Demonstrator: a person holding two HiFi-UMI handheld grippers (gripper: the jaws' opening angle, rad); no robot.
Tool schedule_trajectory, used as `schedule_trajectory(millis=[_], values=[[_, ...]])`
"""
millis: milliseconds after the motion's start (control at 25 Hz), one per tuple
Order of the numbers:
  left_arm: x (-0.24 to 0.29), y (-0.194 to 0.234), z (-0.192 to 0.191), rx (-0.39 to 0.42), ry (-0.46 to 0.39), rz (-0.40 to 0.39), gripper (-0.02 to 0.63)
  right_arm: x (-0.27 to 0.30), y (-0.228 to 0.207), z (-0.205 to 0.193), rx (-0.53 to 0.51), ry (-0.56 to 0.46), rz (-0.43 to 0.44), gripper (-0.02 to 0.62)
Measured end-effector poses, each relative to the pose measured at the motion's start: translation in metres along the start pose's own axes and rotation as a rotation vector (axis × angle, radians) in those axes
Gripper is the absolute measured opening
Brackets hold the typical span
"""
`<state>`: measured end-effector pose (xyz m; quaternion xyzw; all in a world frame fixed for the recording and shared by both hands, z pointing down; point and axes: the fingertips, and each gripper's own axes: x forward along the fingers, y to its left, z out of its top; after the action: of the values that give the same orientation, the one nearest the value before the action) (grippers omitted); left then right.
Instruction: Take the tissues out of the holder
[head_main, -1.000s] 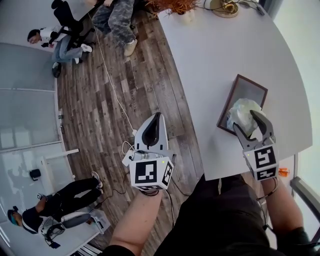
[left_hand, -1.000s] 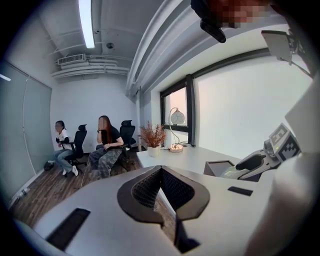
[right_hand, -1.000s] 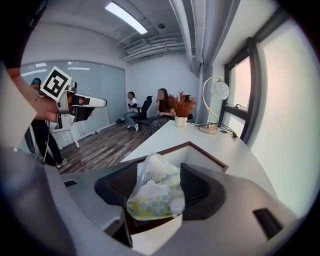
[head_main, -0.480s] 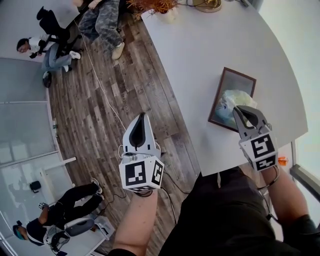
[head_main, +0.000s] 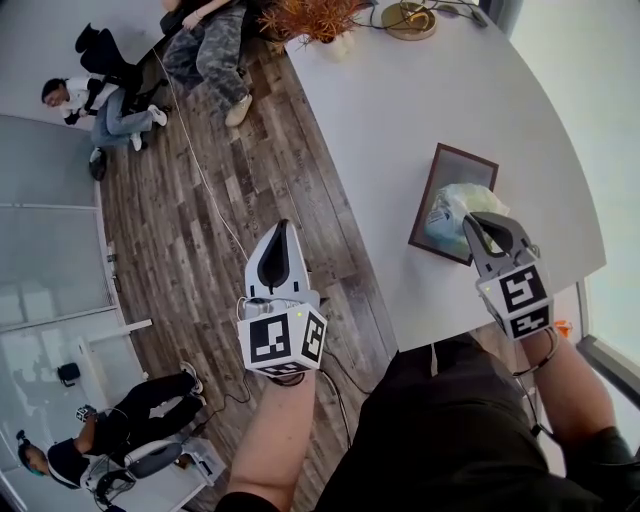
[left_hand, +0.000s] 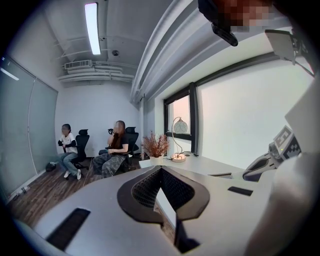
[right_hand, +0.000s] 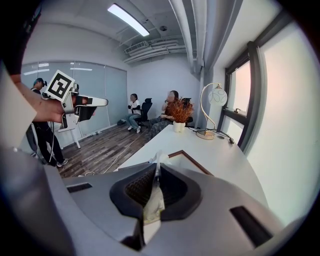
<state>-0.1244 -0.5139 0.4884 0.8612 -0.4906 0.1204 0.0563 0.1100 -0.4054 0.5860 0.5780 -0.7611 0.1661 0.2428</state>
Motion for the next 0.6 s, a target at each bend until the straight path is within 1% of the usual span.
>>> schedule_trajectory(millis=[320,600], values=[[-0.011,-0.002,0.021,0.007,-0.042,0.019,0.005,-0.013,-0.003,0.018,-0.028,-0.035,0.0,0.011],[-0.02,0.004,0.052,0.013,-0.088,0.036,0.005,-0.031,-0.006,0.045,-0.053,-0.071,-0.011,0.011]])
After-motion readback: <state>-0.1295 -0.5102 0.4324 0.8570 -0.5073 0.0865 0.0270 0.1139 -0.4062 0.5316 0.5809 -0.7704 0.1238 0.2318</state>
